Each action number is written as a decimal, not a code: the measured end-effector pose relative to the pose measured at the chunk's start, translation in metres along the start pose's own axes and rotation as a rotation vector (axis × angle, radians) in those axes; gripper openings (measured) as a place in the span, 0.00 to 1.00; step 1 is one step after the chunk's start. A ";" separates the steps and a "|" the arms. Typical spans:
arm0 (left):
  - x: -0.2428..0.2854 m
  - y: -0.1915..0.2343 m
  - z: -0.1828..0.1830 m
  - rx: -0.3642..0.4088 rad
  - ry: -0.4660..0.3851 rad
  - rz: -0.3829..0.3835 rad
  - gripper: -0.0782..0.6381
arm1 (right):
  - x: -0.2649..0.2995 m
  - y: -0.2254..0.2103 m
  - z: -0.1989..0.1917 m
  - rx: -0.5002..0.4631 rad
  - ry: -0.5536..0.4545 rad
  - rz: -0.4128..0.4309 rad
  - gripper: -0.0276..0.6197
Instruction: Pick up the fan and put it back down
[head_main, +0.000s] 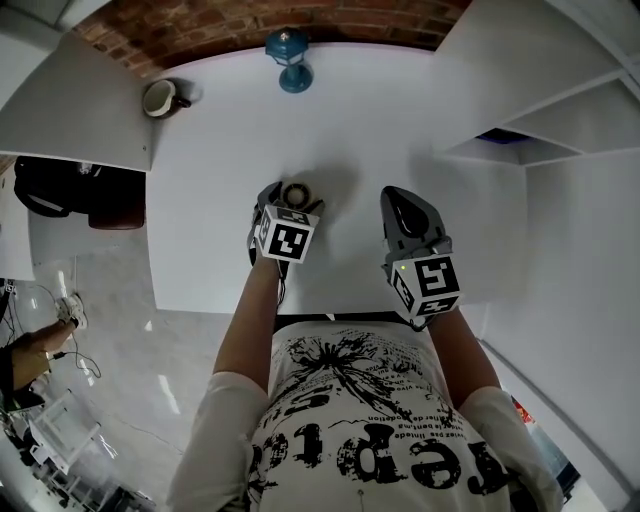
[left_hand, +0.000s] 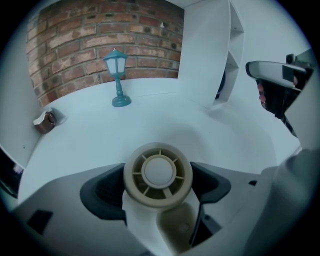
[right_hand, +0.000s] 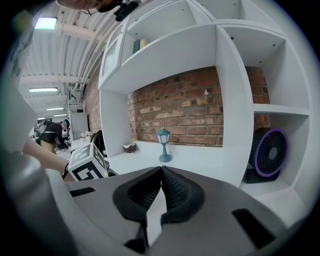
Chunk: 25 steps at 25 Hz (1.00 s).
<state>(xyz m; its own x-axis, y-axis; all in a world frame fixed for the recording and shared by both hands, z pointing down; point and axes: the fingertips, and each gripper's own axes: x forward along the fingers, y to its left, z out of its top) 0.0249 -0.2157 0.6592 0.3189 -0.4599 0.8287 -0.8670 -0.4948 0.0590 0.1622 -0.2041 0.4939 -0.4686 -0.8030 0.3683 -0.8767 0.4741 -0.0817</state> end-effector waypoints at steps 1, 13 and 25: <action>0.001 0.000 0.000 -0.006 0.000 -0.007 0.64 | 0.001 -0.001 0.000 0.002 0.001 0.001 0.07; -0.005 -0.001 0.005 -0.034 -0.052 -0.017 0.64 | -0.004 -0.002 0.007 -0.017 -0.011 0.016 0.07; -0.086 -0.009 0.072 0.024 -0.284 -0.007 0.64 | -0.030 -0.004 0.036 -0.039 -0.080 -0.017 0.07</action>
<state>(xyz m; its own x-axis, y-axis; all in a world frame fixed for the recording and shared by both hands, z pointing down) 0.0332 -0.2245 0.5479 0.4223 -0.6427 0.6392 -0.8563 -0.5142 0.0486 0.1757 -0.1945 0.4497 -0.4623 -0.8364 0.2945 -0.8803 0.4728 -0.0389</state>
